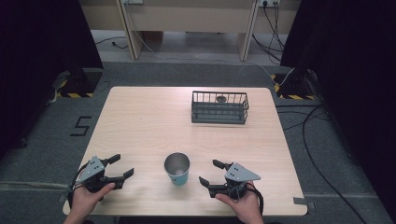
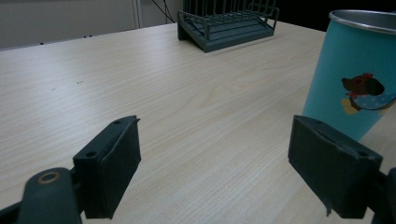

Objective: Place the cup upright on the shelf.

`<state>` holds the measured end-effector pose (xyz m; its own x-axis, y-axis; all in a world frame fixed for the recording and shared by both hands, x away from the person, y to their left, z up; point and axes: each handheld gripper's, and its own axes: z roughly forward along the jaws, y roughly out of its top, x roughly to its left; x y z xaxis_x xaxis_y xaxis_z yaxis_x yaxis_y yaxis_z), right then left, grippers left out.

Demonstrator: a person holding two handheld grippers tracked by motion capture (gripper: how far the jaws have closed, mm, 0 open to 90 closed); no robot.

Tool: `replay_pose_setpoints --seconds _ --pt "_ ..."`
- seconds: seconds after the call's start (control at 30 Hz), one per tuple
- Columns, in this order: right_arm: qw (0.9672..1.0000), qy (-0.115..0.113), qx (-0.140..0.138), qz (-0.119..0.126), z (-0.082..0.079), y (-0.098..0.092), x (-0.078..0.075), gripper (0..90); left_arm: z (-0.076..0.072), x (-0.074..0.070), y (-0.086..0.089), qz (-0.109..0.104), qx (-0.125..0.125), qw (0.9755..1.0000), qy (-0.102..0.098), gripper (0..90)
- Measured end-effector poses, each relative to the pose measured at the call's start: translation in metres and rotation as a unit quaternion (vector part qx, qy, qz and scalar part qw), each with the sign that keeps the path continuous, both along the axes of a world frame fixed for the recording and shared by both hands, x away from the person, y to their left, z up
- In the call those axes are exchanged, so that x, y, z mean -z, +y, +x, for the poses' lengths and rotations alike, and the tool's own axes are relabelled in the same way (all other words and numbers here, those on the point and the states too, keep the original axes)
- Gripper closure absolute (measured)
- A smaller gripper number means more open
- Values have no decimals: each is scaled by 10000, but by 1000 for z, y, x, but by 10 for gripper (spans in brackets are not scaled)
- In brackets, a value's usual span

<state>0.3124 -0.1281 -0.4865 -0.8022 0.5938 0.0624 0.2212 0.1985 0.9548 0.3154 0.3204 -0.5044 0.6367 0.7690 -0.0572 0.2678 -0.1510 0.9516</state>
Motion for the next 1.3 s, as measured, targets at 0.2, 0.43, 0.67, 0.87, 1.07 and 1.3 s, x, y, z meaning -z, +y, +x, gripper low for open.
replay_pose_setpoints --seconds 0.2,0.43,0.67,0.87,1.07,1.3 --pt "9999 -5 -130 -7 3 9 -2 208 0 0 0 -4 -2 10000 -3 164" --pt "9995 -1 -321 -12 4 22 -2 208 0 0 0 -7 1 10000 -4 164" --pt "9989 31 -459 -45 6 31 0 208 0 0 0 -9 5 10000 -4 164" --pt "9985 86 -537 -77 6 38 4 204 0 0 0 -12 11 10000 -5 164" --pt "9982 94 -580 -100 9 45 6 196 0 0 0 -18 12 10000 -4 164" --pt "9978 120 -637 -107 13 52 8 196 0 0 0 -32 12 10000 -6 164"
